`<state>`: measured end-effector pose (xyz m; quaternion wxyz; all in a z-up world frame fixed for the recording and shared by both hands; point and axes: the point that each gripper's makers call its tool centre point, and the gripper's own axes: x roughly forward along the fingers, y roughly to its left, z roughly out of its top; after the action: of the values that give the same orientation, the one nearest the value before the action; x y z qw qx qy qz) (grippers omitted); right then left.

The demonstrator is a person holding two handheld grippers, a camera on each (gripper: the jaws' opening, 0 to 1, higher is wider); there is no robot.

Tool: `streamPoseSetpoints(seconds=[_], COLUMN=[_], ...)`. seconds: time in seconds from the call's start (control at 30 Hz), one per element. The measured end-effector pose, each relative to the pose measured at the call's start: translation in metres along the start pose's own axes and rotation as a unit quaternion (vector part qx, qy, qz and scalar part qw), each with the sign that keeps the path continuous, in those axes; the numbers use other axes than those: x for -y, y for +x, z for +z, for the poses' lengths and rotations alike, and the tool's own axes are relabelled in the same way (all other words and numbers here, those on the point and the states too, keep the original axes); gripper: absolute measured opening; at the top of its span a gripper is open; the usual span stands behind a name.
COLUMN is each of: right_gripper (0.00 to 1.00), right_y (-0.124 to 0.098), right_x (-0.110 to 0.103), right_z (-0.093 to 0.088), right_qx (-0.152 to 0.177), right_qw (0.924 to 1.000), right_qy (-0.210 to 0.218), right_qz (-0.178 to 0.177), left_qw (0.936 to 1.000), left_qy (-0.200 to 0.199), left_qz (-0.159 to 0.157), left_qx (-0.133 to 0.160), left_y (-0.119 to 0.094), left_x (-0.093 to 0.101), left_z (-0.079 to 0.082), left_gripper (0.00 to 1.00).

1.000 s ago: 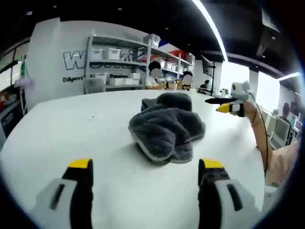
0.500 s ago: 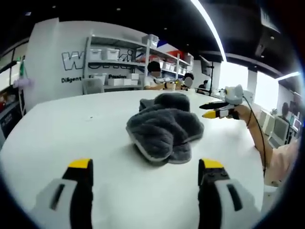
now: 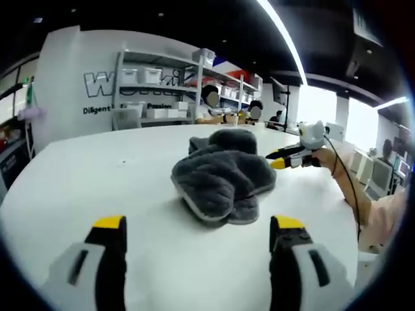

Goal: Fold the towel on the table until its edges align and the towel forms a compact rectangular stack.

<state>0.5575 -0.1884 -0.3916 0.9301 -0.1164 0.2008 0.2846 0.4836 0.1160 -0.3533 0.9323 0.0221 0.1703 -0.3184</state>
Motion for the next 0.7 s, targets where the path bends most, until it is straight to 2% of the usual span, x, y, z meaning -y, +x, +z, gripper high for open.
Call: streamPoseSetpoints(seconds=[0.1, 0.23, 0.3, 0.53, 0.7], right_gripper=[0.34, 0.24, 0.22, 0.06, 0.05], right_y=[0.0031, 0.0044, 0.0056, 0.0071, 0.0034], right_x=[-0.0004, -0.0056, -0.0071, -0.0096, -0.009], right_z=[-0.0086, -0.0069, -0.01, -0.0121, -0.0103], right_qx=[-0.022, -0.016, -0.022, -0.031, -0.031], right_qw=[0.9995, 0.9997, 0.9995, 0.9993, 0.9991], right_qy=[-0.024, -0.019, -0.019, -0.019, -0.029], right_qz=[-0.004, 0.008, 0.009, 0.014, 0.005], left_qw=[1.0, 1.0, 0.9999, 0.9999, 0.9998], left_qy=[0.005, 0.005, 0.005, 0.003, 0.001], left_qz=[-0.002, -0.003, -0.002, -0.004, -0.007], left_qx=[0.001, 0.007, 0.009, 0.015, 0.021], left_y=[-0.0009, -0.0022, -0.0028, -0.0041, -0.0068], left_x=[0.0017, 0.0017, 0.0008, 0.0012, 0.0041], left_z=[0.0013, 0.0047, 0.006, 0.0091, 0.0093], left_gripper=[0.96, 0.96, 0.96, 0.96, 0.96])
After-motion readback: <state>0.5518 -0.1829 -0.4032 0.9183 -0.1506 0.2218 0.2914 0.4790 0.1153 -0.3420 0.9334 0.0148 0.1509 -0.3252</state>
